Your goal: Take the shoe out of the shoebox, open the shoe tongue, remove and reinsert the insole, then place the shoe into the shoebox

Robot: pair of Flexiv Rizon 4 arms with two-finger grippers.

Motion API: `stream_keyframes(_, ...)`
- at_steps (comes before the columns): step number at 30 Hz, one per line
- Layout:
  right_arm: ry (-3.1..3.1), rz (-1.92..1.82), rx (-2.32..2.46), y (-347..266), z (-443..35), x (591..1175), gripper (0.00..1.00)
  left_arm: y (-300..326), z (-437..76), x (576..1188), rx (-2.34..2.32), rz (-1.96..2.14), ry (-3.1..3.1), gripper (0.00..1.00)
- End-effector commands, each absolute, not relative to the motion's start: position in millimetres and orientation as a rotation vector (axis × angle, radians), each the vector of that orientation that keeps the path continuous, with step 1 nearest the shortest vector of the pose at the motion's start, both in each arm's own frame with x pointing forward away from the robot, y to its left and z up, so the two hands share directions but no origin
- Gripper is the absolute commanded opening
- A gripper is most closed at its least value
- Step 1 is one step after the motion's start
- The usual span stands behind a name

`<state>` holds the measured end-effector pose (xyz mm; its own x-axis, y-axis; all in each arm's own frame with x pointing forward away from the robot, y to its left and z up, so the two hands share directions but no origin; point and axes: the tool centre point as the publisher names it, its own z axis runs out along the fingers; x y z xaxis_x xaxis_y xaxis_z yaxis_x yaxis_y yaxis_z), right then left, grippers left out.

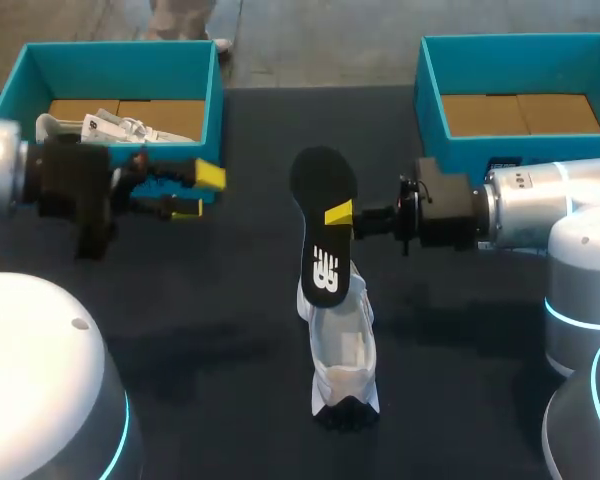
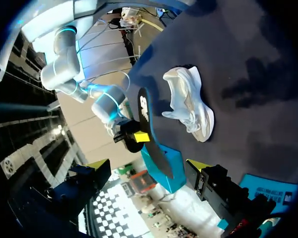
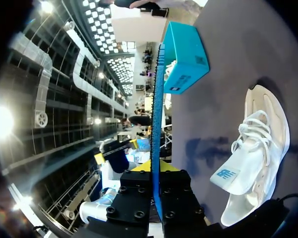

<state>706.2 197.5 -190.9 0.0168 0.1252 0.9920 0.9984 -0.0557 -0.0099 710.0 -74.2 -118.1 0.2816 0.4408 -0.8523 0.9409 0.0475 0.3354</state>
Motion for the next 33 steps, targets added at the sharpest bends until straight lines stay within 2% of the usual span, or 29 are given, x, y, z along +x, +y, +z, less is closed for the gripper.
stream_keyframes(1, -1.265, -1.177, -1.354, 198, -191, 705, 0.00, -98, -86, 721, 1.659, -0.528, 1.483, 1.00)
stream_keyframes(9, -1.265, -1.177, -1.354, 198, -191, 705, 0.00, -100, -64, 737, 1.734, -0.400, 1.646, 1.00)
stream_keyframes(19, -1.265, -1.177, -1.354, 198, -191, 705, 0.00, -108, -52, 762, 1.804, -0.478, 1.925, 1.00)
stream_keyframes(33, -1.265, -1.177, -1.354, 198, -191, 705, 0.00, -156, -38, 793, 1.935, -0.346, 2.149, 1.00)
